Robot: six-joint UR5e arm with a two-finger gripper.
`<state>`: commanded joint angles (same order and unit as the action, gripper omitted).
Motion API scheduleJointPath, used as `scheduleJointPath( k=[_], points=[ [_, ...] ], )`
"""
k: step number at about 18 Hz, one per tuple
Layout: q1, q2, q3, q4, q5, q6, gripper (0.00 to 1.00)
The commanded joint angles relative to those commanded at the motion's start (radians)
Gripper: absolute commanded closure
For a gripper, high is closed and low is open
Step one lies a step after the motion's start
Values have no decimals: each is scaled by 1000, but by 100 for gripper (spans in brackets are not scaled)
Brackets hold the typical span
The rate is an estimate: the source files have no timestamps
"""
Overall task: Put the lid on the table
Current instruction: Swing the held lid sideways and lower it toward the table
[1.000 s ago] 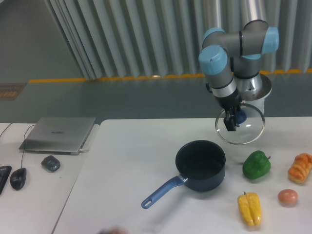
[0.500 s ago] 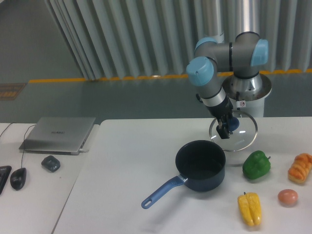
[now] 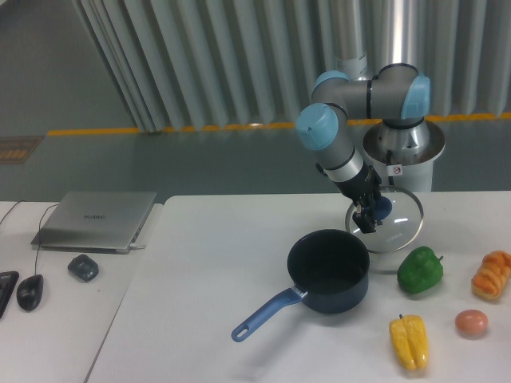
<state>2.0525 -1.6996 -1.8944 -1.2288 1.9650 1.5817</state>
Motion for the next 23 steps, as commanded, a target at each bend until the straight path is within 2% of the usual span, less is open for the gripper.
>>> scheduleJointPath(
  k=[3, 9, 17, 23],
  points=[
    [-22, -18, -8, 23, 3, -28, 55],
    [-57, -21, -12, 23, 8, -65, 55],
    [-57, -35, -18, 25, 75, -68, 55],
    [-63, -55, 3, 26, 101, -108, 55]
  ],
)
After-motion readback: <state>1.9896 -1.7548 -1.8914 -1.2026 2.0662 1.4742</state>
